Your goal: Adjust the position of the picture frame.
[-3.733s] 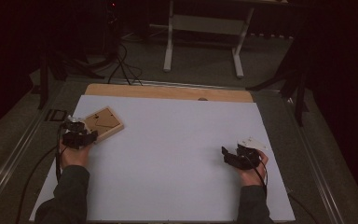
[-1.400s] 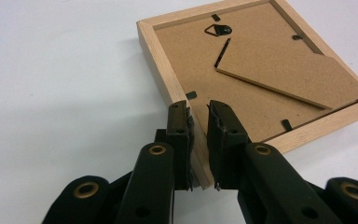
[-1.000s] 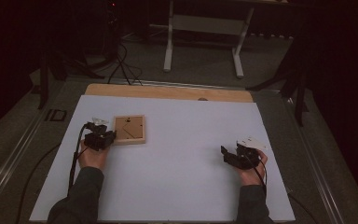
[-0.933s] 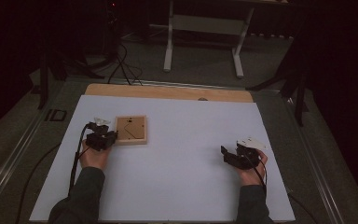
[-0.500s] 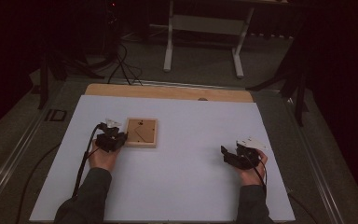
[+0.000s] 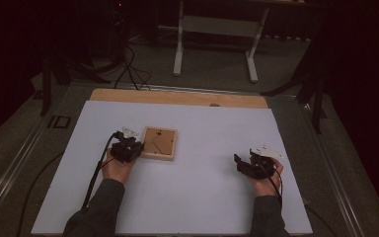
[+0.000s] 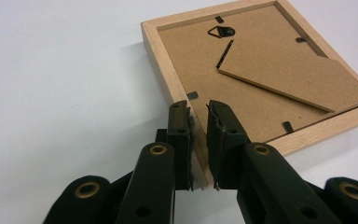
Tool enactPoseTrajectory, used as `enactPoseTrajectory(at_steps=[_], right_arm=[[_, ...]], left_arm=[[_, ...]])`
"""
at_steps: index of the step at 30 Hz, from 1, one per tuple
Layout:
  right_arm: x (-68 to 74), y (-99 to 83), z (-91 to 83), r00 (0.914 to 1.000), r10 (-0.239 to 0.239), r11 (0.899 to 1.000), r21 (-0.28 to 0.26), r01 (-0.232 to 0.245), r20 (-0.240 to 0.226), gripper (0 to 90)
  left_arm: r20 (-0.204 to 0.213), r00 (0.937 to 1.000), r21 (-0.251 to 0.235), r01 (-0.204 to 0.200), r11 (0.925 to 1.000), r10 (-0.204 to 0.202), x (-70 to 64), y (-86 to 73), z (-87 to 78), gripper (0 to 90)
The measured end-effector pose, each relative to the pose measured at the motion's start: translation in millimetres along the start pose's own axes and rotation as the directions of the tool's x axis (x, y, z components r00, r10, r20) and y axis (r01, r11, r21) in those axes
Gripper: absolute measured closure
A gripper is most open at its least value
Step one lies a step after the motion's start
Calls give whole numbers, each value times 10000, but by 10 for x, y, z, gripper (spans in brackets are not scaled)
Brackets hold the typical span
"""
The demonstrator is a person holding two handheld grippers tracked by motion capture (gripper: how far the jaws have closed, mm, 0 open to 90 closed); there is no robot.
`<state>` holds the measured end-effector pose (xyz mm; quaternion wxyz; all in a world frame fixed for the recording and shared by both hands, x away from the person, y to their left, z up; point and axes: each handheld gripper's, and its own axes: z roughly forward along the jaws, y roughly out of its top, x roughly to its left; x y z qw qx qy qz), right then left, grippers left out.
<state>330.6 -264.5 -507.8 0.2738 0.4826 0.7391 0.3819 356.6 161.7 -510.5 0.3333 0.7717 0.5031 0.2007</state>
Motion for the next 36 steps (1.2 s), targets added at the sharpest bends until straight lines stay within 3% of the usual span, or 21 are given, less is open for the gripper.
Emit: enactPoseTrajectory(at_steps=[10,16,27,36], right_arm=[[2,0,-2,10000,-48,10000,-47,48,-43,357],[5,-1,1,9999,-137,9999,-79,136,-56,376],[-5,-1,-9,9999,-150,9998,-120,150,19,394],[8,1,10,9998,-211,9997,-127,210,-9,411]], left_arm=[[385,9978,-76,-531,9986,534,-167,36,50,802],[702,9954,-190,-645,9977,657,-286,47,80,803],[1201,9851,-313,-1205,9922,1234,-540,77,127,804],[1467,9756,-390,-1596,9864,1636,-673,85,143,804]])
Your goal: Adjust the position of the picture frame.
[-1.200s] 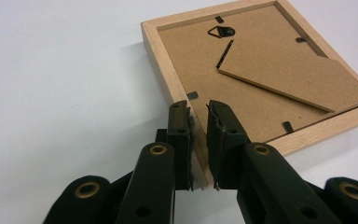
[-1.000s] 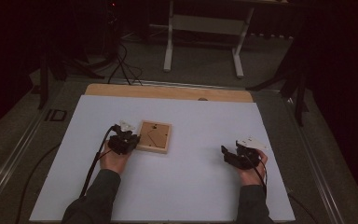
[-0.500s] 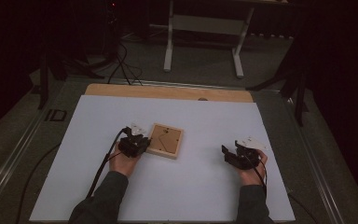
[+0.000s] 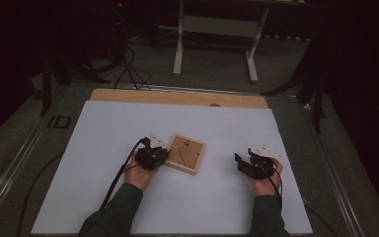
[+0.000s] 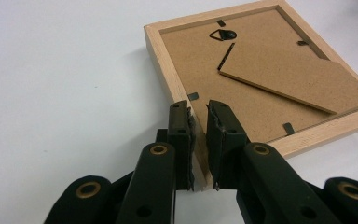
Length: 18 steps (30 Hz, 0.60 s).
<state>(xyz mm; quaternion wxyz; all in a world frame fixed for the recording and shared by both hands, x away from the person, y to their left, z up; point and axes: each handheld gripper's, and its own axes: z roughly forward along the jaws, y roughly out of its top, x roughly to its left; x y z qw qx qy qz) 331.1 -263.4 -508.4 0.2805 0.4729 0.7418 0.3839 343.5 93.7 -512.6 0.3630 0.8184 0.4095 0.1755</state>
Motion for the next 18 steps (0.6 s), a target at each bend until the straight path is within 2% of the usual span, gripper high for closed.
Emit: enactPoseTrajectory(at_steps=[3,11,18], right_arm=[[7,7,10,9999,111,9999,-68,-111,-42,419],[80,38,33,9996,42,9998,-180,-47,-266,426],[96,58,9,9994,121,9993,-356,-133,-317,444]], left_arm=[[76,10000,-29,-65,10000,65,-39,1,4,804],[146,9992,5,-371,9993,370,-132,3,3,804],[267,9996,-52,-128,9999,130,-121,-9,-1,795]])
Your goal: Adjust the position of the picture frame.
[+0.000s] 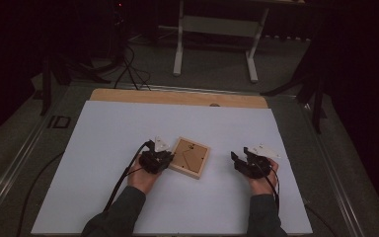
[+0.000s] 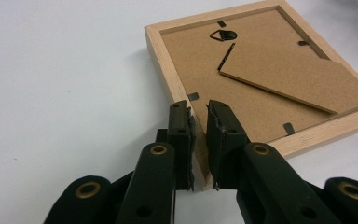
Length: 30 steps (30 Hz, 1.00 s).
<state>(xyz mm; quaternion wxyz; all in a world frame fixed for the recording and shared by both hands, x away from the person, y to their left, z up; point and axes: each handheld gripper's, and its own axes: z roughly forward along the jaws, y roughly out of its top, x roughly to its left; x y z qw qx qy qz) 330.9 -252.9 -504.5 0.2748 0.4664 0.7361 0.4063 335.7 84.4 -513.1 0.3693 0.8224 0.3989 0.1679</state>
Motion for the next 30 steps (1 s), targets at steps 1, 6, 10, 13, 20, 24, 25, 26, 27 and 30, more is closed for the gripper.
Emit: enactPoseTrajectory(at_steps=[1,6,10,13,20,24,25,26,27,30], right_arm=[[5,8,-7,10000,-24,10000,-8,24,1,446],[51,72,7,9996,-239,9997,-31,238,-143,461],[86,162,48,9988,-384,9992,-94,381,-301,486],[120,244,83,9978,-519,9986,-134,514,-414,506],[214,415,214,9942,-620,9979,-222,603,-881,560],[256,478,311,9924,-611,9981,-149,598,-1069,593],[263,484,338,9924,-543,9985,-96,535,-1104,610],[269,486,364,9921,-496,9988,-53,494,-1156,625],[275,485,390,9917,-462,9989,1,465,-1203,637],[308,473,472,9905,-382,9990,190,411,-1319,687]], left_arm=[[62,10000,-10,52,10000,-52,7,-3,-4,789],[139,9998,-88,116,9999,-115,11,-6,-77,719],[335,9990,-564,318,9979,-299,7,1,-194,703],[452,9985,-723,338,9968,-306,-16,-15,-256,690],[717,9972,-818,263,9963,-204,-94,-105,-318,677],[875,9961,-817,197,9965,-125,-136,-172,-331,686],[902,9959,-767,161,9969,-91,-141,-183,-327,686],[937,9955,-726,166,9972,-97,-144,-193,-320,686],[1025,9947,-697,173,9974,-101,-142,-204,-315,686],[1137,9934,-538,202,9983,-139,-146,-248,-302,688]])
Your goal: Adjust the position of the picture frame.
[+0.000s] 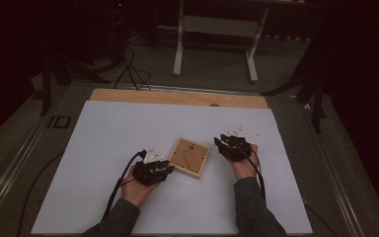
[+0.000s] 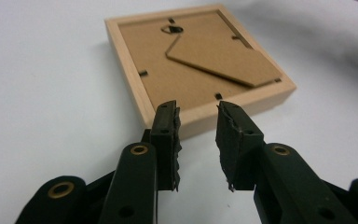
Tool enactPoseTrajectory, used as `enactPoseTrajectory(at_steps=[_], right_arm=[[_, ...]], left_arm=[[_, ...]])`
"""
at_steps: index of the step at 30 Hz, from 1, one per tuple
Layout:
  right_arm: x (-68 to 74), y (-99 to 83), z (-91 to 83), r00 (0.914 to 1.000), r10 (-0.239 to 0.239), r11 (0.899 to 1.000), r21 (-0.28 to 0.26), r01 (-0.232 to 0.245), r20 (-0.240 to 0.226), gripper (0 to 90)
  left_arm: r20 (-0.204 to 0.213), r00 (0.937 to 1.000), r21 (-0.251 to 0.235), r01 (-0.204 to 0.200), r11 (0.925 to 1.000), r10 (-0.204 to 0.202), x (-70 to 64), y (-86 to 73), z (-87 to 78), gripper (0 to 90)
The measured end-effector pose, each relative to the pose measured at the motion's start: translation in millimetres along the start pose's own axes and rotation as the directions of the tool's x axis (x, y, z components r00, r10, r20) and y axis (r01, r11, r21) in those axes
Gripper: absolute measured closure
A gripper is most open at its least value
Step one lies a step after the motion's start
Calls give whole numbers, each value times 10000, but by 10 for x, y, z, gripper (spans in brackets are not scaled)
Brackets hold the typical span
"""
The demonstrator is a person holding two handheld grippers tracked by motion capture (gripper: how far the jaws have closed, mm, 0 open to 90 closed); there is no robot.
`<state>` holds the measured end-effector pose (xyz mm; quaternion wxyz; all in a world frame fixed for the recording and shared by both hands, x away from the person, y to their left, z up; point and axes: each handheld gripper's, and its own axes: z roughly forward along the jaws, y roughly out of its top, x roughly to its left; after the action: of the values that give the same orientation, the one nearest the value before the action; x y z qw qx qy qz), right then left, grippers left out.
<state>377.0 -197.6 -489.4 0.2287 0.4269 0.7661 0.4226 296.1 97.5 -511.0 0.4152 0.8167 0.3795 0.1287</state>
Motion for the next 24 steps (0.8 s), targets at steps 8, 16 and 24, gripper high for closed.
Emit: enactPoseTrajectory(at_steps=[8,16,24], right_arm=[[104,-4,176,9996,-225,9997,121,227,-162,835],[114,-39,316,9994,-321,9969,710,326,-88,897],[88,-91,430,9998,-99,9934,1141,120,-191,898]], left_arm=[[46,9998,182,-170,9997,169,-11,-80,-30,720],[156,9979,598,-633,9962,625,-59,-103,56,853],[-15,9972,898,-737,9932,741,-54,-103,169,894]])
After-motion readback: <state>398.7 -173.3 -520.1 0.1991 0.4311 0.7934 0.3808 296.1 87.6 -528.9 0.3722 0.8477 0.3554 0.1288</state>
